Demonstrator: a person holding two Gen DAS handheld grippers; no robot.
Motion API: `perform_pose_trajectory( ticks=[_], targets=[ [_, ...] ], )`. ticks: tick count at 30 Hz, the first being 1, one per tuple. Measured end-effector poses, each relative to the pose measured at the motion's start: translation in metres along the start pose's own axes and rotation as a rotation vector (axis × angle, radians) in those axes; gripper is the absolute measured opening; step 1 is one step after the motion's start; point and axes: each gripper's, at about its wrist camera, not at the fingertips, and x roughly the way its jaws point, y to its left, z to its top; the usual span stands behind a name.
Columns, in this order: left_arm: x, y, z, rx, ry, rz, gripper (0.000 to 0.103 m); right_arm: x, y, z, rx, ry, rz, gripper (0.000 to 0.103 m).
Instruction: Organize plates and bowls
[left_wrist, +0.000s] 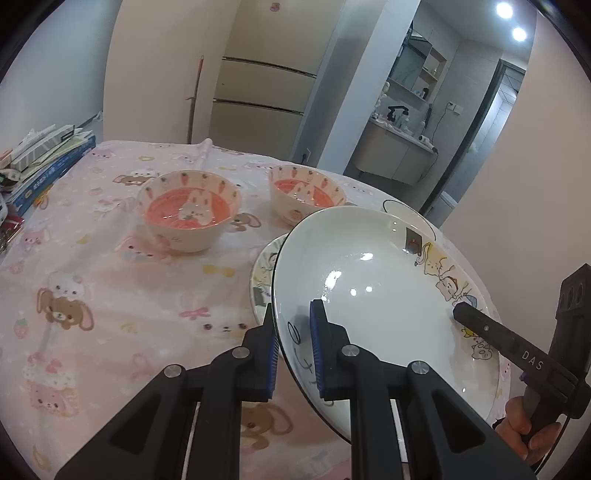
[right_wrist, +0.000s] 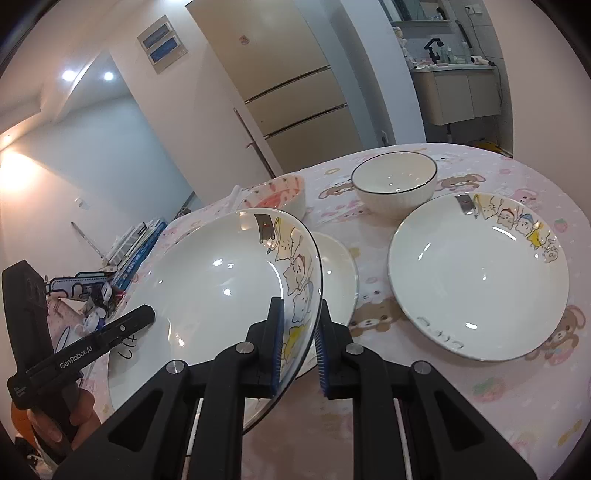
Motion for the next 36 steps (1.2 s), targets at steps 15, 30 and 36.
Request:
perform_pose_trajectory(
  ticks=[15, 30, 36],
  targets=[
    [0.038, 0.001, 0.025, 0.034, 0.028, 0.076, 0.019, 0.040, -0.012, 0.025, -0.018, 0.023, 0.004, 0.015],
    [0.066, 0.028, 0.010, 0.005, 0.109, 0.099, 0.019, 0.080, -0.008, 0.012, -0.051, 0.124, -0.042, 0.016],
    [0.072, 0.026, 0.008, 0.011, 0.109, 0.092, 0.020, 0.081, -0.007, 0.012, -0.081, 0.115, -0.089, 0.017]
  ],
)
